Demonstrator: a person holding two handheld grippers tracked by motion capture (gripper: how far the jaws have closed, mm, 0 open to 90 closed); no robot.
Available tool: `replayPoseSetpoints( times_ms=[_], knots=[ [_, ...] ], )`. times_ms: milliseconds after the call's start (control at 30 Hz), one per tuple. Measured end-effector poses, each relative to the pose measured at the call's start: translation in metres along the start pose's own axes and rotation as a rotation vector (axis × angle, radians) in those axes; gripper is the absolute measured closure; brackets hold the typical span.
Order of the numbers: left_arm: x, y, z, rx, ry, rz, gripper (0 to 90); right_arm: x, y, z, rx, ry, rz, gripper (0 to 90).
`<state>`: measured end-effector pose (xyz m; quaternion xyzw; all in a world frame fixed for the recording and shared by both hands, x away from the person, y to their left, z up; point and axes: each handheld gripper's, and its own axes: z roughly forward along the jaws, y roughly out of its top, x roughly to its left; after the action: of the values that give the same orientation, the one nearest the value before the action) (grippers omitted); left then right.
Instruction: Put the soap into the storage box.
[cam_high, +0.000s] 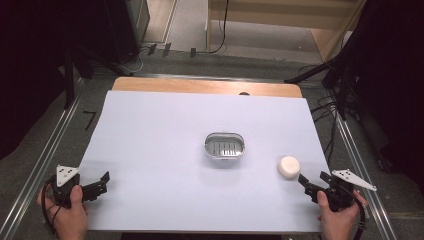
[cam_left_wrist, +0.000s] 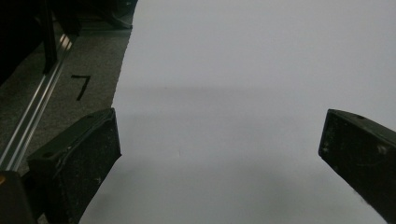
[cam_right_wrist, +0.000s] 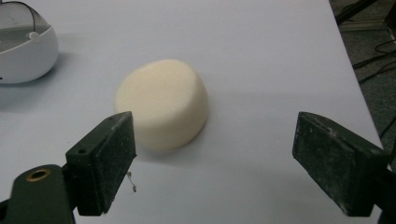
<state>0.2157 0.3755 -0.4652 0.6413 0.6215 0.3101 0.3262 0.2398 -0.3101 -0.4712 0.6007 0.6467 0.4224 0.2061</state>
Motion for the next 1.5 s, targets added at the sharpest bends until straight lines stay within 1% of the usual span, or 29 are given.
replayPoseSetpoints(
  times_ms=[200,567,667,700,833,933,967,1000,1133,1200,1233,1267,1300,1333,1367,1433,1467,1500],
  knots=[
    [0.000,0.000,0.000,-0.001,-0.001,-0.002,0.0,0.010,0.001,0.005,0.021,0.019,-0.012,13.5],
    [0.000,0.000,0.000,-0.002,0.000,-0.005,0.0,0.023,0.002,0.015,0.053,0.042,-0.033,13.2],
    [0.000,0.000,0.000,-0.001,0.001,-0.004,0.0,0.028,0.002,0.019,0.068,0.043,-0.038,13.1],
    [0.000,0.000,0.000,-0.004,0.000,-0.006,0.0,0.030,0.002,0.022,0.072,0.046,-0.046,13.0],
    [0.000,0.000,0.000,-0.001,0.001,-0.004,0.0,0.033,0.002,0.026,0.077,0.039,-0.056,12.7],
    [0.000,0.000,0.000,-0.002,0.001,-0.005,0.0,0.035,0.004,0.035,0.086,0.020,-0.055,12.6],
    [0.000,0.000,0.000,-0.002,0.001,-0.005,0.0,0.035,0.004,0.035,0.086,0.020,-0.055,12.6],
    [0.000,0.000,0.000,-0.002,0.001,-0.005,0.0,0.036,0.005,0.040,0.085,0.011,-0.057,12.7],
    [0.000,0.000,0.000,-0.001,0.002,-0.003,0.0,0.039,0.006,0.048,0.102,-0.005,-0.065,12.7],
    [0.000,0.000,0.000,-0.002,0.002,-0.003,0.0,0.042,0.008,0.052,0.106,-0.035,-0.072,13.0],
    [0.000,0.000,0.000,-0.001,0.002,-0.003,0.0,0.044,0.010,0.055,0.095,-0.051,-0.072,14.0],
    [0.000,0.000,0.000,-0.001,0.002,-0.004,0.0,0.044,0.010,0.055,0.095,-0.051,-0.072,14.0],
    [0.000,0.000,0.000,-0.003,0.001,-0.005,0.0,0.048,0.011,0.060,0.111,-0.074,-0.076,14.2],
    [0.000,0.000,0.000,-0.005,0.001,-0.006,0.0,0.048,0.011,0.060,0.111,-0.074,-0.076,14.2],
    [0.000,0.000,0.000,-0.005,0.001,-0.006,0.0,0.050,0.011,0.062,0.118,-0.090,-0.092,14.4],
    [0.000,0.000,0.000,-0.002,0.001,-0.005,0.0,0.053,0.012,0.065,0.132,-0.120,-0.104,15.5],
    [0.000,0.000,0.000,-0.001,0.001,-0.004,0.0,0.054,0.012,0.067,0.139,-0.128,-0.097,16.6],
    [0.000,0.000,0.000,-0.004,0.000,-0.006,0.0,0.055,0.012,0.067,0.138,-0.148,-0.094,21.4]
  ],
)
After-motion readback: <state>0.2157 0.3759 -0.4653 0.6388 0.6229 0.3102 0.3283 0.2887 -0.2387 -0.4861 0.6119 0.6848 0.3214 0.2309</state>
